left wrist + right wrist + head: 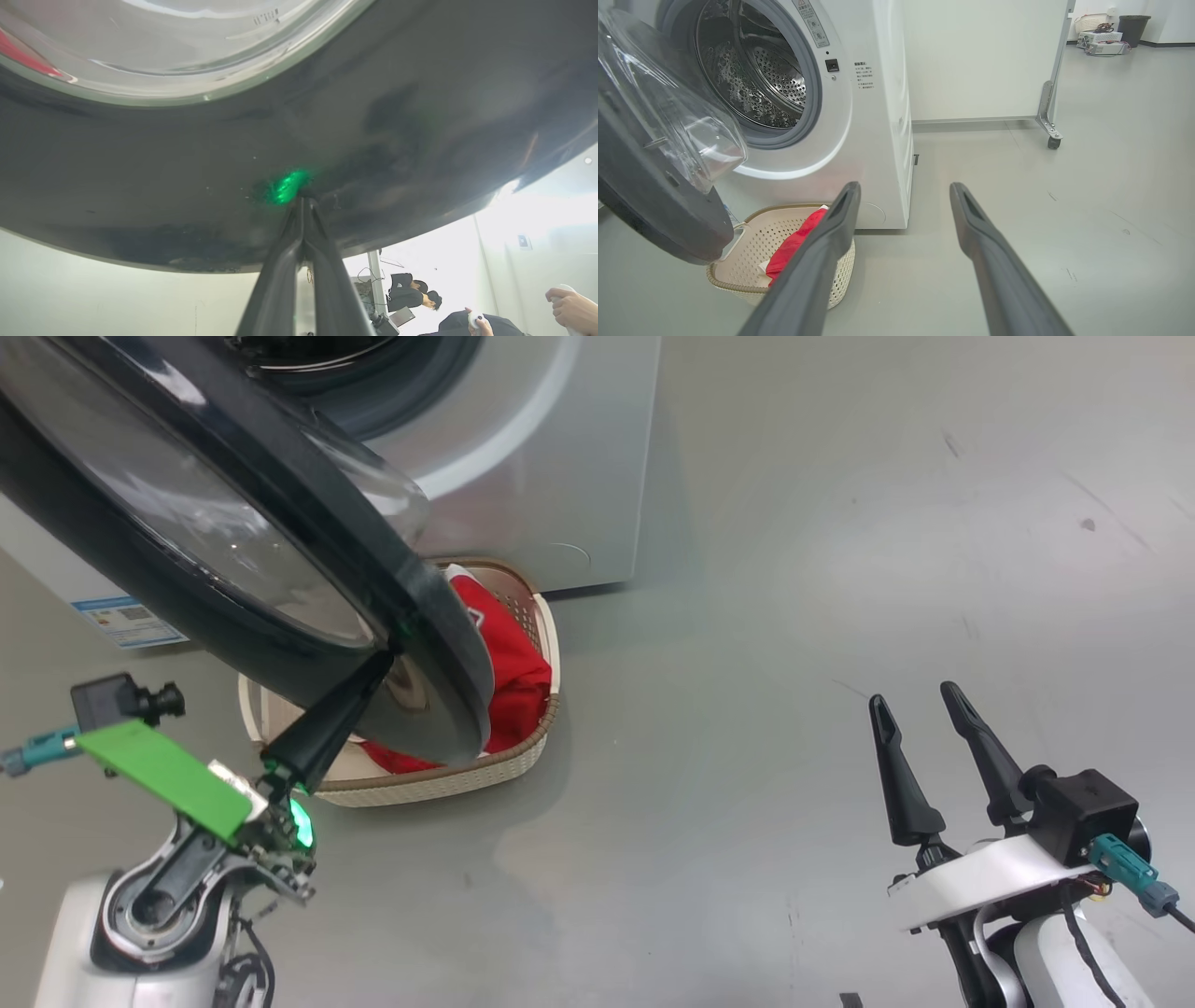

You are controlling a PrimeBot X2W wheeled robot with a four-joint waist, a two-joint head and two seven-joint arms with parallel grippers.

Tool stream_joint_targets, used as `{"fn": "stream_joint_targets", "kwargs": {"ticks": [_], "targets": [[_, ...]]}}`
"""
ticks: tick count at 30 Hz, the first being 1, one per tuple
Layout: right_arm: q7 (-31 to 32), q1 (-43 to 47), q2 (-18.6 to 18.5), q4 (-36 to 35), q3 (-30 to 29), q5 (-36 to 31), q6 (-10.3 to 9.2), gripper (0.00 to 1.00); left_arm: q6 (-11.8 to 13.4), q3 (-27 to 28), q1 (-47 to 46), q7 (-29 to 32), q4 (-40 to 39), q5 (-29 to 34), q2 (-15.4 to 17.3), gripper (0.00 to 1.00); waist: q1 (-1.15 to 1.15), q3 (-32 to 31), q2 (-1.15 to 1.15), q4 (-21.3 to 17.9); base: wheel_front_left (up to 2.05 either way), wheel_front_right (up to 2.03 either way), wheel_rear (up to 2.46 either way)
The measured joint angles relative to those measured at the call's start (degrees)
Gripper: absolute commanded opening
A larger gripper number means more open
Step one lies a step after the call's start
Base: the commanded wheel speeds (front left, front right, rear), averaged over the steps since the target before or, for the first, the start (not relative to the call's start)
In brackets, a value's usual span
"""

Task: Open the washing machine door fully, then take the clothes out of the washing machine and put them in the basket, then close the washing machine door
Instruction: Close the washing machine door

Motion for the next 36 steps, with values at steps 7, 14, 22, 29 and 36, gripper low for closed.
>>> {"fn": "stream_joint_targets", "kwargs": {"ticks": [7,14,22,29,36], "targets": [[-0.6,-1.5,0.5,0.4,0.2,0.1,0.49,1.00,0.0,-0.8,-7.5,-0.2,3.6,0.8,-0.8,0.00,0.00,1.7,0.00,-2.4,0.00,0.00,0.00],[-1.0,-2.5,0.9,0.9,0.3,0.5,1.00,1.00,0.0,-1.1,-13.5,-2.0,7.3,1.5,-1.5,0.00,0.00,3.3,0.00,-3.9,0.00,0.00,0.00],[-1.6,-4.1,1.3,2.2,0.5,0.5,1.23,1.00,0.0,0.0,-19.3,-5.0,12.9,2.0,-2.1,0.00,0.00,4.6,0.00,-5.8,0.00,0.00,0.00],[-2.0,-4.2,1.3,3.0,0.2,0.5,1.44,1.00,0.0,0.1,-23.2,-7.7,17.5,3.1,-2.5,0.00,0.00,4.8,0.00,-6.5,0.00,0.00,0.00],[-2.5,-4.8,1.6,4.0,0.9,0.5,1.69,1.00,0.0,0.6,-26.0,-10.3,21.1,4.5,-2.7,0.00,0.00,4.7,0.00,-7.3,0.00,0.00,0.00]]}}
